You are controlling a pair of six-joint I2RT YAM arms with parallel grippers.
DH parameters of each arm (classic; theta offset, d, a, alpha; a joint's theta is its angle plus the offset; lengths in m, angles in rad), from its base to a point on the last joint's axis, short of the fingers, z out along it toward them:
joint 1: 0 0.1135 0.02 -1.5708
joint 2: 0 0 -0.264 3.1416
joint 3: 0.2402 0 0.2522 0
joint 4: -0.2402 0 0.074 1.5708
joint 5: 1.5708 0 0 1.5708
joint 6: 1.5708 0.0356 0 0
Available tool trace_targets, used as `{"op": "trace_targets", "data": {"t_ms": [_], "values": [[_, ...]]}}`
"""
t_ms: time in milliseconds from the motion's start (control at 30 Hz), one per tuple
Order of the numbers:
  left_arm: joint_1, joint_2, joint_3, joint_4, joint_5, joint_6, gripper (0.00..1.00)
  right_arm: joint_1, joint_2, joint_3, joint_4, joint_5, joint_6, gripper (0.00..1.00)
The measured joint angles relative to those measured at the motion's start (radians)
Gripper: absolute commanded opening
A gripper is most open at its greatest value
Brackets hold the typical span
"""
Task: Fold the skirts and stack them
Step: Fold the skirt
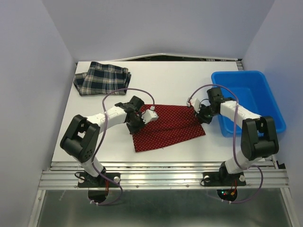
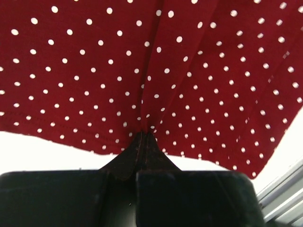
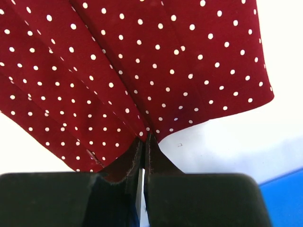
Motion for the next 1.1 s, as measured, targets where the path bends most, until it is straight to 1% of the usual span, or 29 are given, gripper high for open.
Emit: {"op": "trace_targets", "data": {"t_ms": [100, 200, 333, 433, 533, 633, 700, 767, 867, 900, 933, 967, 1000, 1033, 1067, 1100], "values": [[0.001, 0.030, 0.003, 0.018, 0.000, -0.027, 0.00, 0.000, 0.013, 0.017, 0.004, 0.000, 0.017, 0.01], [0.003, 0.035, 0.037, 0.005, -0.005, -0.037, 0.00, 0.000, 0.028, 0.088, -0.015, 0.000, 0.033, 0.01], [0.025, 0.029, 0.138, -0.035, -0.015, -0.037, 0.00, 0.000, 0.027, 0.192, -0.042, 0.002, 0.037, 0.01], [0.034, -0.011, 0.176, -0.078, -0.014, -0.037, 0.00, 0.000, 0.010, 0.251, -0.070, 0.000, 0.032, 0.01], [0.030, -0.082, 0.195, -0.142, -0.001, -0.037, 0.00, 0.000, -0.045, 0.259, -0.120, -0.007, 0.012, 0.01], [0.000, -0.164, 0.201, -0.206, 0.023, -0.037, 0.00, 0.000, -0.134, 0.229, -0.155, -0.008, -0.037, 0.01], [-0.046, -0.219, 0.197, -0.246, 0.043, -0.041, 0.00, 0.000, -0.203, 0.180, -0.166, -0.003, -0.076, 0.01], [-0.097, -0.261, 0.170, -0.249, 0.061, -0.054, 0.00, -0.001, -0.277, 0.085, -0.163, 0.013, -0.117, 0.01], [-0.162, -0.282, 0.095, -0.242, 0.064, -0.067, 0.00, -0.001, -0.317, -0.045, -0.148, 0.029, -0.144, 0.01], [-0.177, -0.273, 0.069, -0.237, 0.063, -0.071, 0.00, -0.001, -0.312, -0.079, -0.141, 0.031, -0.148, 0.04], [-0.185, -0.259, 0.043, -0.224, 0.056, -0.075, 0.04, 0.000, -0.295, -0.114, -0.134, 0.033, -0.147, 0.10], [-0.190, -0.235, 0.019, -0.210, 0.049, -0.077, 0.09, 0.000, -0.288, -0.124, -0.130, 0.033, -0.147, 0.10], [-0.192, -0.214, 0.002, -0.195, 0.041, -0.080, 0.13, 0.001, -0.268, -0.143, -0.124, 0.033, -0.143, 0.23], [-0.192, -0.188, -0.022, -0.168, 0.028, -0.082, 0.17, 0.001, -0.248, -0.153, -0.119, 0.030, -0.140, 0.30], [-0.192, -0.163, -0.038, -0.150, 0.017, -0.085, 0.20, 0.001, -0.236, -0.158, -0.117, 0.024, -0.139, 0.55], [-0.192, -0.127, -0.055, -0.127, 0.003, -0.086, 0.24, 0.003, -0.233, -0.159, -0.119, 0.023, -0.132, 0.64]]}}
